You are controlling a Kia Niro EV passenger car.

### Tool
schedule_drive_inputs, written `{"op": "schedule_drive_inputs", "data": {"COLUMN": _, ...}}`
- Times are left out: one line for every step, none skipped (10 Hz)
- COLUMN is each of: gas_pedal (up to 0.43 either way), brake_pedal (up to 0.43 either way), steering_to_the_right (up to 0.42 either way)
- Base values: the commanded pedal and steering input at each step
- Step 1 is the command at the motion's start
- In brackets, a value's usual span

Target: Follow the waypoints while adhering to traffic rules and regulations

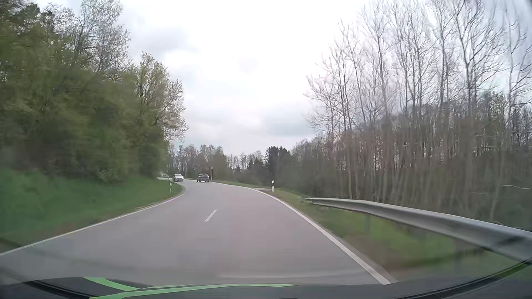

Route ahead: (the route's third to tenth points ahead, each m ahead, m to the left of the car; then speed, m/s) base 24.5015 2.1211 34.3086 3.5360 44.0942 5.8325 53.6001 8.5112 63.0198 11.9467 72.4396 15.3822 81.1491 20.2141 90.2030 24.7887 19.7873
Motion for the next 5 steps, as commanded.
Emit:
{"op": "schedule_drive_inputs", "data": {"gas_pedal": 0.248, "brake_pedal": 0.0, "steering_to_the_right": -0.023}}
{"op": "schedule_drive_inputs", "data": {"gas_pedal": 0.26, "brake_pedal": 0.0, "steering_to_the_right": -0.024}}
{"op": "schedule_drive_inputs", "data": {"gas_pedal": 0.26, "brake_pedal": 0.0, "steering_to_the_right": -0.026}}
{"op": "schedule_drive_inputs", "data": {"gas_pedal": 0.268, "brake_pedal": 0.0, "steering_to_the_right": -0.03}}
{"op": "schedule_drive_inputs", "data": {"gas_pedal": 0.268, "brake_pedal": 0.0, "steering_to_the_right": -0.033}}
